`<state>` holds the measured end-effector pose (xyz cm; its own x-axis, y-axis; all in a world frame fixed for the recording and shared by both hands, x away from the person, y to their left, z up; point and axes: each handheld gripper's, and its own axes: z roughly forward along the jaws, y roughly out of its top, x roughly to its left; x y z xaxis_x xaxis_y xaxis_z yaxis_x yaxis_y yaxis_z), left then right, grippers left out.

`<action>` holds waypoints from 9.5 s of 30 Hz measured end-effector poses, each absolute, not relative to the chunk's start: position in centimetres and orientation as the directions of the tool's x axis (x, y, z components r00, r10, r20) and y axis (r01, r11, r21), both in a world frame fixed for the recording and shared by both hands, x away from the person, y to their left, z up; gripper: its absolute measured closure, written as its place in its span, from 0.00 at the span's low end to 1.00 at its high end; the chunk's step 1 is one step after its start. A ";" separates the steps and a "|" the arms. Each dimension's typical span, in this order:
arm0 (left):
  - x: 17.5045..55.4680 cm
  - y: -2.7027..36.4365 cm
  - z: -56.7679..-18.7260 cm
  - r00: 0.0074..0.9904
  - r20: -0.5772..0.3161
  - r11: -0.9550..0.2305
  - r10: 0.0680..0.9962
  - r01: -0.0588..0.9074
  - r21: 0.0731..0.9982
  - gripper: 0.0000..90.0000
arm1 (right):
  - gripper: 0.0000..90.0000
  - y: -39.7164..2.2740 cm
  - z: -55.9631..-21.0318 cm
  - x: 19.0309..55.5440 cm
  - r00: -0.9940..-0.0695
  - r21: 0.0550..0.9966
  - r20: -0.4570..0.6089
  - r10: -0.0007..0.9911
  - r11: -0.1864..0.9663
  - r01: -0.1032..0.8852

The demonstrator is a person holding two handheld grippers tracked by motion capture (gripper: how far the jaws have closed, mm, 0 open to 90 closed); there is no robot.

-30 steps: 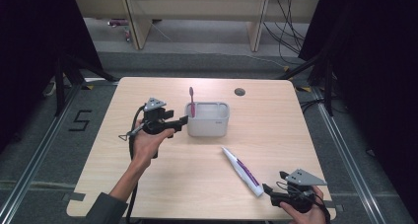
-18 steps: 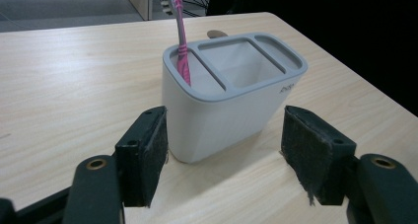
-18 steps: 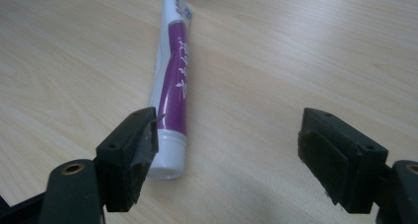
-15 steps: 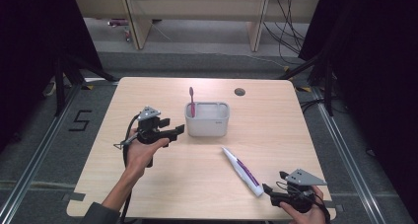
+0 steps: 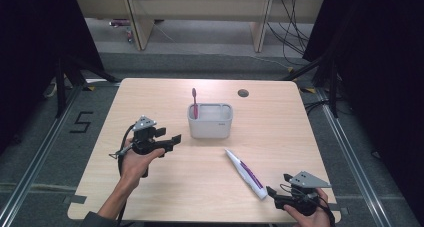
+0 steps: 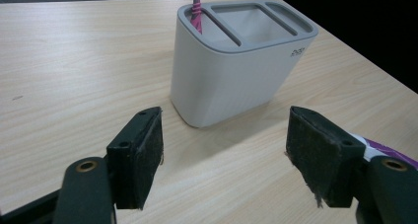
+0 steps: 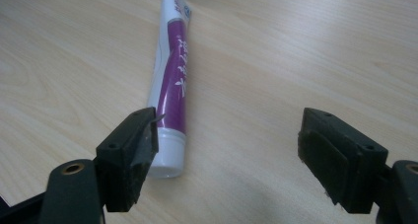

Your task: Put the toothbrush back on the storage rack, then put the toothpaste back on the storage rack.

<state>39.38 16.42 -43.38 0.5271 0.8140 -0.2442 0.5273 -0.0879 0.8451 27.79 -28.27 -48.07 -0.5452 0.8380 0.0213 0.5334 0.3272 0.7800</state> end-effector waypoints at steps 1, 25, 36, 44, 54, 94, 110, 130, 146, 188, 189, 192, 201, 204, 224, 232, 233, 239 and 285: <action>39.3 16.5 -43.5 0.530 -0.242 -0.091 0.813 0.525 0.846 0.33 | 0.26 -28.3 -48.1 27.8 -0.546 0.779 0.020 0.838 0.329 0.534; 36.0 16.5 -45.4 0.582 -0.202 -0.165 0.788 0.515 0.841 0.30 | 0.26 -28.3 -48.1 27.7 -0.543 0.776 0.025 0.839 0.326 0.539; 34.3 16.8 -45.9 0.607 -0.196 -0.188 0.770 0.510 0.839 0.30 | 0.27 -28.3 -48.1 27.7 -0.541 0.776 0.027 0.840 0.323 0.541; 33.3 17.0 -46.3 0.611 -0.198 -0.196 0.767 0.516 0.834 0.29 | 0.27 -28.2 -48.1 27.6 -0.529 0.768 0.054 0.847 0.303 0.564; 31.8 17.4 -47.2 0.623 -0.200 -0.209 0.756 0.520 0.828 0.28 | 0.27 -28.6 -48.3 27.8 -0.546 0.778 0.055 0.836 0.307 0.549; 26.9 19.2 -49.9 0.661 -0.098 -0.359 0.744 0.519 0.776 0.18 | 0.27 -28.9 -48.1 27.3 -0.523 0.774 0.031 0.852 0.311 0.552; 25.7 19.0 -50.8 0.686 -0.074 -0.416 0.723 0.519 0.746 0.18 | 0.26 -28.1 -47.5 27.8 -0.559 0.754 0.045 0.828 0.339 0.562; 25.3 19.0 -50.9 0.681 -0.084 -0.400 0.728 0.521 0.754 0.18 | 0.36 -24.7 -45.6 31.1 -0.629 0.639 0.026 0.777 0.472 0.608; 25.2 18.8 -51.0 0.685 -0.089 -0.397 0.723 0.517 0.759 0.18 | 0.48 -21.9 -45.3 34.1 -0.705 0.517 0.005 0.709 0.602 0.608; 25.1 18.9 -50.7 0.699 -0.084 -0.412 0.710 0.509 0.756 0.18 | 0.63 -17.3 -46.6 39.6 -0.742 0.293 0.023 0.670 0.705 0.645; 25.0 18.8 -50.8 0.695 -0.093 -0.400 0.713 0.512 0.760 0.18 | 0.63 -17.2 -46.6 39.6 -0.741 0.287 0.027 0.671 0.705 0.648; 25.0 18.8 -50.7 0.698 -0.084 -0.408 0.711 0.507 0.759 0.18 | 0.63 -16.8 -46.7 39.9 -0.765 0.280 0.016 0.644 0.732 0.622; 25.0 18.8 -50.7 0.703 -0.074 -0.420 0.707 0.503 0.756 0.18 | 0.65 -16.2 -47.2 40.1 -0.760 0.219 0.022 0.650 0.738 0.638; 25.0 18.8 -50.7 0.704 -0.074 -0.421 0.706 0.503 0.755 0.18 | 0.67 -16.1 -47.1 40.1 -0.760 0.210 0.027 0.650 0.739 0.640; 24.8 18.8 -50.7 0.700 -0.079 -0.413 0.710 0.505 0.758 0.18 | 0.73 -15.9 -47.1 40.4 -0.753 0.144 0.063 0.655 0.740 0.657; 24.9 18.9 -50.6 0.704 -0.073 -0.426 0.707 0.505 0.750 0.18 | 0.78 -15.6 -47.1 40.4 -0.762 0.126 0.076 0.643 0.752 0.648; 24.9 18.9 -50.6 0.704 -0.073 -0.426 0.707 0.505 0.750 0.18 | 0.81 -15.6 -47.2 40.5 -0.764 0.125 0.082 0.640 0.754 0.645; 24.9 18.9 -50.7 0.704 -0.079 -0.418 0.706 0.504 0.756 0.18 | 0.82 -15.4 -47.5 40.4 -0.770 0.114 0.091 0.631 0.762 0.638; 24.9 19.1 -50.8 0.702 -0.074 -0.422 0.709 0.506 0.752 0.19 | 0.84 -17.5 -40.2 40.6 -0.770 0.503 0.096 0.630 0.637 0.584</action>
<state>24.89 19.08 -50.76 0.7018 0.7086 -0.0738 0.5056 -0.4224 0.7523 40.62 -17.49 -40.24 -0.7703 0.6305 0.0958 0.5839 0.6369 0.5034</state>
